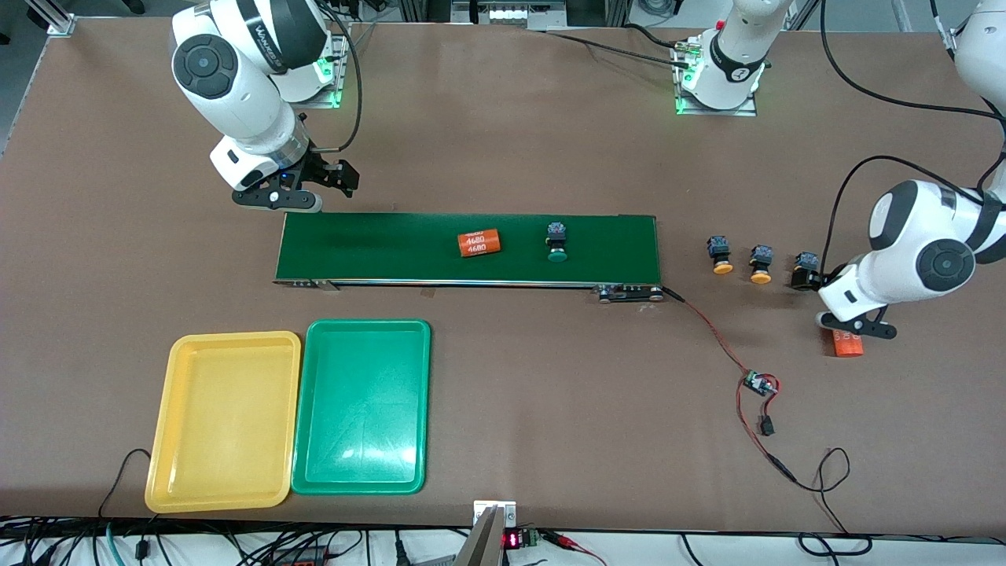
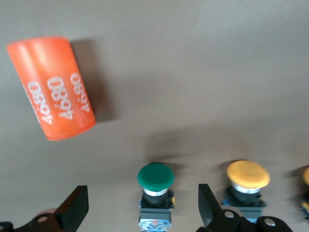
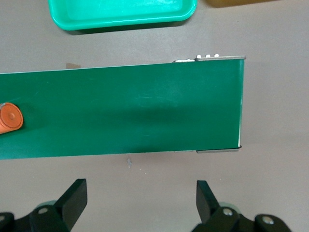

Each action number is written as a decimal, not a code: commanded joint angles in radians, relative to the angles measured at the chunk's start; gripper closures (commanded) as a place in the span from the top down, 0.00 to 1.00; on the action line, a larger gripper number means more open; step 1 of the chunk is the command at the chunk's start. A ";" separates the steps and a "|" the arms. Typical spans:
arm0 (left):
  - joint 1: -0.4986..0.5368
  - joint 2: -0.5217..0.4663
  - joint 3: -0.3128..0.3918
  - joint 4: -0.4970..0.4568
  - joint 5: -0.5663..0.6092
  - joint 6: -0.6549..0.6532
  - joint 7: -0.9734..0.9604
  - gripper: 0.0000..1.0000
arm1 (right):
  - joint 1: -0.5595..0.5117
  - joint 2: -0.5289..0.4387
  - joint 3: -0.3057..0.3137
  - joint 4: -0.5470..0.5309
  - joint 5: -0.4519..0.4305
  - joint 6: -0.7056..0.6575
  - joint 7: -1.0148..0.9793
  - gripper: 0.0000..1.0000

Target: Sort buttons by color to trays

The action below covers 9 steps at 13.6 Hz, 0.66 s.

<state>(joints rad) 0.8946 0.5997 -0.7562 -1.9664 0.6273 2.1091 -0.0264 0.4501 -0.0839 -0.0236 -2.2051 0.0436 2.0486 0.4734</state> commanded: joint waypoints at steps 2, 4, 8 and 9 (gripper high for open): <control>0.056 -0.017 -0.015 -0.104 0.022 0.078 0.014 1.00 | 0.002 0.004 -0.004 0.018 0.007 -0.021 0.001 1.00; 0.099 0.005 -0.015 -0.146 0.022 0.129 0.016 1.00 | 0.002 0.004 -0.004 0.018 0.007 -0.021 0.001 1.00; 0.093 0.015 -0.014 -0.152 0.023 0.121 0.022 0.49 | 0.002 0.004 -0.004 0.018 0.007 -0.021 0.001 1.00; 0.092 0.019 -0.014 -0.152 0.023 0.120 0.022 0.37 | 0.002 0.004 -0.004 0.018 0.007 -0.021 0.001 1.00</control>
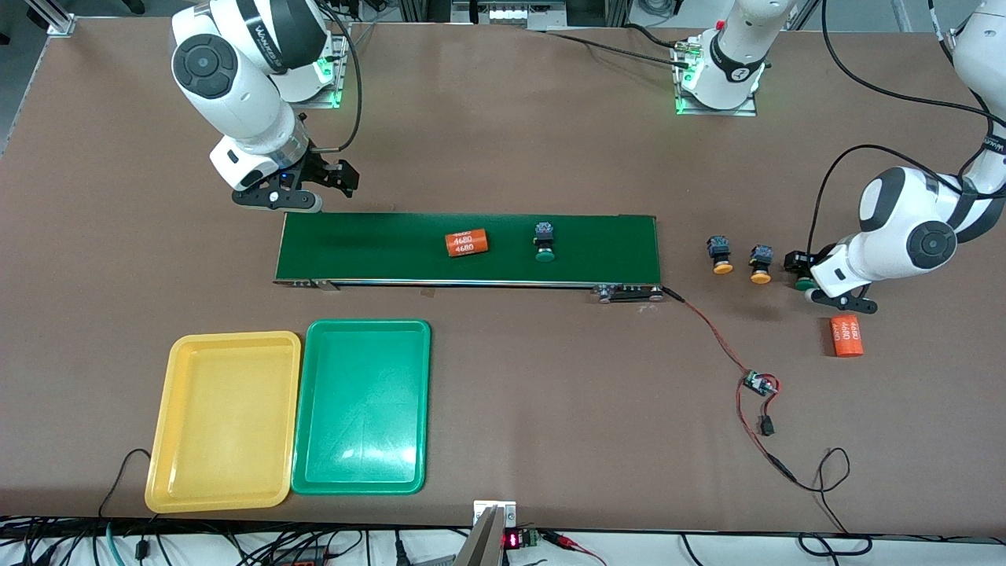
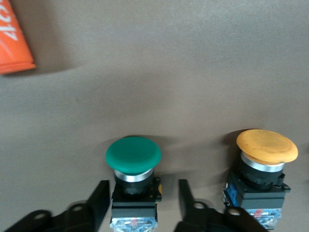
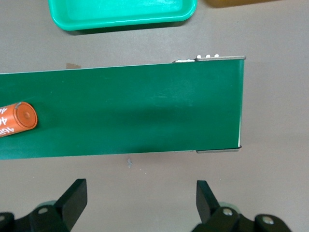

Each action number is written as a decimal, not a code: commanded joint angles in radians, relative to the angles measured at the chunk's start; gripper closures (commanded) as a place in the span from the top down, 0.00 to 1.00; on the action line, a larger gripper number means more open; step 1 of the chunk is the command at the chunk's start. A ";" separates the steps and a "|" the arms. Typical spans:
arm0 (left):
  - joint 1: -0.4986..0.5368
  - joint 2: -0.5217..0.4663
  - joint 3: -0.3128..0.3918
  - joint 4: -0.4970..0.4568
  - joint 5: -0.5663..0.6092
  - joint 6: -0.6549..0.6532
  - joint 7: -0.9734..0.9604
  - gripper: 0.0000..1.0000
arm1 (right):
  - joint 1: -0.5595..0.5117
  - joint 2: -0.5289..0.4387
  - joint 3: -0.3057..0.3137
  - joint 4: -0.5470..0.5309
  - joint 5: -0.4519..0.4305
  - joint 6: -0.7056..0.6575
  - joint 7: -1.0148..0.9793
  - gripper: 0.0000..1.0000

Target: Sort buttons by color to trays

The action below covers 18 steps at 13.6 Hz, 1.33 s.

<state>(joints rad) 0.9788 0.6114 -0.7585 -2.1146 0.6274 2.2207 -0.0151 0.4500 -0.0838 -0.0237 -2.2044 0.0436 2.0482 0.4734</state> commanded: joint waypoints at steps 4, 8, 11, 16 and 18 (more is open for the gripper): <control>0.000 -0.013 -0.098 0.091 0.028 -0.169 0.020 0.19 | 0.002 0.004 -0.004 0.017 0.005 -0.022 0.001 1.00; -0.038 -0.009 -0.299 0.226 0.009 -0.387 0.011 0.21 | 0.003 0.004 -0.004 0.017 0.004 -0.022 0.001 1.00; -0.226 -0.004 -0.328 0.228 -0.015 -0.400 -0.153 0.21 | 0.001 0.004 -0.004 0.017 0.004 -0.022 0.001 1.00; -0.512 0.080 -0.326 0.229 -0.041 -0.317 -0.533 0.21 | -0.001 0.004 -0.004 0.017 0.004 -0.022 0.001 1.00; -0.558 0.111 -0.323 0.222 -0.043 -0.268 -0.600 0.21 | -0.002 0.003 -0.005 0.017 0.004 -0.023 -0.001 1.00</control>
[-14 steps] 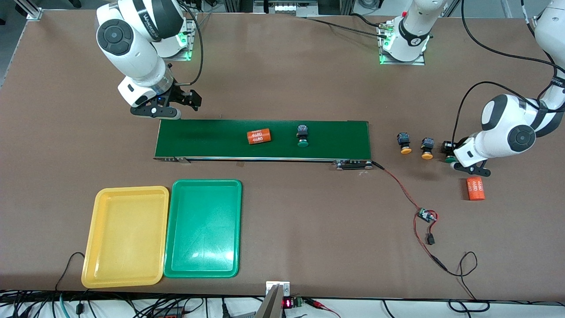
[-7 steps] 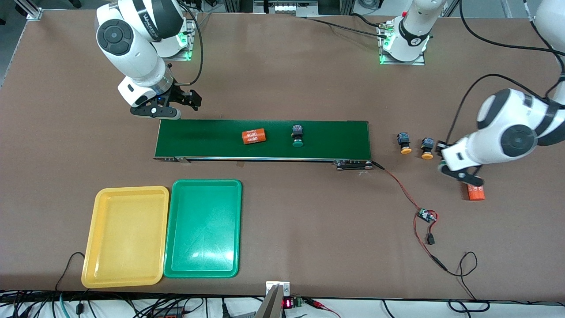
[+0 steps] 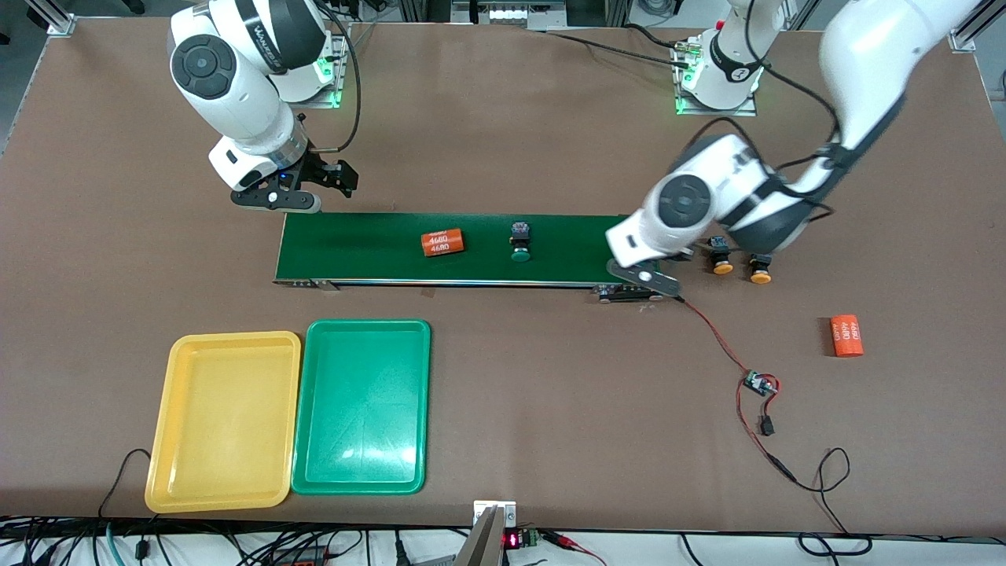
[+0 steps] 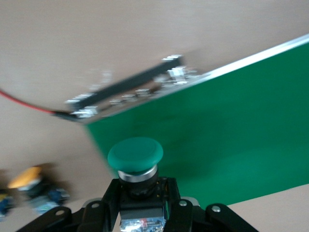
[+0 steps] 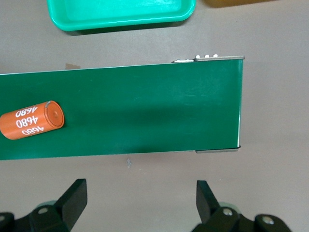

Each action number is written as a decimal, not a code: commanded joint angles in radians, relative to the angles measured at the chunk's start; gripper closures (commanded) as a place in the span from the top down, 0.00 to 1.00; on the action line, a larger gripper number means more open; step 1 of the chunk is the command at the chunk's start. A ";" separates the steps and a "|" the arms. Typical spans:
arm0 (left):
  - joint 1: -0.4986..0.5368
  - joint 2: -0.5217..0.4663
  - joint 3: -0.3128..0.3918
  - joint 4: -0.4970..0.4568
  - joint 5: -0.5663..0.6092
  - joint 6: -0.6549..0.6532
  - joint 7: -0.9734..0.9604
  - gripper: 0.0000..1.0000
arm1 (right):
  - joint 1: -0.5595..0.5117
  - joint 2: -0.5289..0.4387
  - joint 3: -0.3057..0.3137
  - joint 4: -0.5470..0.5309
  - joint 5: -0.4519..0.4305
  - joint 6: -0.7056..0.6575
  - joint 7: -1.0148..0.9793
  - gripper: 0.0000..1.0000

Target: Sort buttons by color to trays

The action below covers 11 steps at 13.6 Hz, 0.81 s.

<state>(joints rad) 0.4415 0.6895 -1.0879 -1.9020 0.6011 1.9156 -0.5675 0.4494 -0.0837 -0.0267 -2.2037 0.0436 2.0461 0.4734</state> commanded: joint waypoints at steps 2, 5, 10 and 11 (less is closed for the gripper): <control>-0.038 0.076 0.014 0.003 -0.015 0.101 -0.110 0.23 | -0.003 0.002 -0.002 0.016 0.004 -0.021 -0.001 1.00; -0.038 0.097 0.020 0.011 -0.015 0.122 -0.167 0.77 | -0.001 0.002 -0.002 0.016 0.004 -0.021 -0.001 1.00; 0.061 0.071 -0.082 0.061 -0.075 0.068 -0.167 1.00 | -0.003 0.002 -0.004 0.016 0.004 -0.023 0.001 1.00; 0.094 0.071 -0.113 0.086 -0.073 0.001 -0.157 1.00 | -0.003 0.002 -0.005 0.016 0.006 -0.021 0.008 1.00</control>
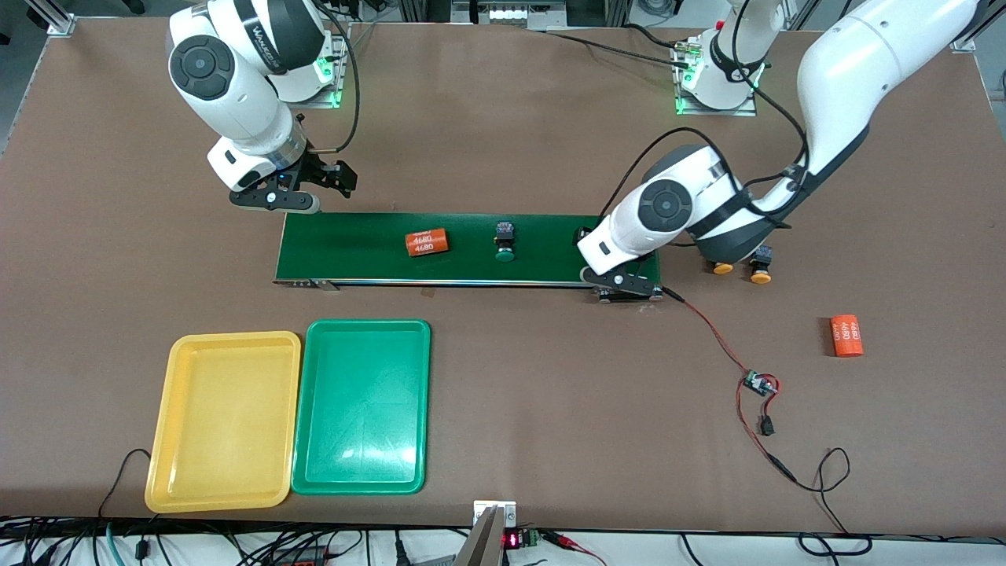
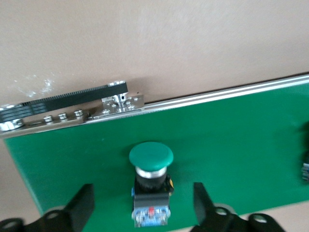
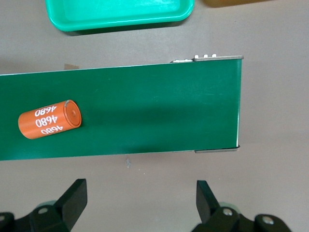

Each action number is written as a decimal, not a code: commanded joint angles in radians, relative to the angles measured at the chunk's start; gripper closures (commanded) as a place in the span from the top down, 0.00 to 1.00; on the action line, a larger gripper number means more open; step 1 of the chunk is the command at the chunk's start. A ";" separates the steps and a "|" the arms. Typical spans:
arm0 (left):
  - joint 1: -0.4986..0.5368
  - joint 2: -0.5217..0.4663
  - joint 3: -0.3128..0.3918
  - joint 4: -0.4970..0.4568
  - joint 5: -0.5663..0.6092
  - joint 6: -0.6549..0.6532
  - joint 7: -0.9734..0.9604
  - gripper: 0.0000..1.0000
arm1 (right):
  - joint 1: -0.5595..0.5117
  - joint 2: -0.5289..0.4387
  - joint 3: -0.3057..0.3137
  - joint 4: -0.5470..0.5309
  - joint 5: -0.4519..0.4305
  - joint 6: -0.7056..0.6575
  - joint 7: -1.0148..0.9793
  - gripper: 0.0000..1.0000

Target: Sort buttons by color to trays

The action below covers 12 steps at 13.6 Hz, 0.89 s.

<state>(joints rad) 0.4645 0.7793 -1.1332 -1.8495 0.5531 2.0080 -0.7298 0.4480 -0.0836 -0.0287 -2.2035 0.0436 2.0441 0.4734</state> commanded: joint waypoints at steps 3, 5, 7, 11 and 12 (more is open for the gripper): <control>0.095 -0.018 -0.068 0.197 0.002 -0.367 0.070 1.00 | 0.000 0.002 -0.002 0.015 0.013 -0.018 0.011 1.00; 0.105 -0.018 -0.005 0.278 0.071 -0.475 0.206 1.00 | 0.005 0.007 -0.002 0.011 0.015 -0.004 0.013 1.00; 0.149 -0.017 0.054 0.302 0.151 -0.480 0.397 1.00 | 0.011 0.013 0.000 0.011 0.015 0.005 0.013 1.00; 0.229 -0.006 0.176 0.294 0.255 -0.366 0.543 1.00 | 0.055 0.051 0.003 0.011 0.015 0.072 0.011 1.00; 0.238 -0.008 0.228 0.290 0.255 -0.285 0.579 1.00 | 0.070 0.067 0.003 0.011 0.015 0.091 0.013 1.00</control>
<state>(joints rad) 0.6941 0.7730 -0.9639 -1.5560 0.7851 1.6378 -0.2049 0.4835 -0.0528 -0.0251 -2.2033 0.0443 2.0989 0.4735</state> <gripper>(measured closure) 0.000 0.000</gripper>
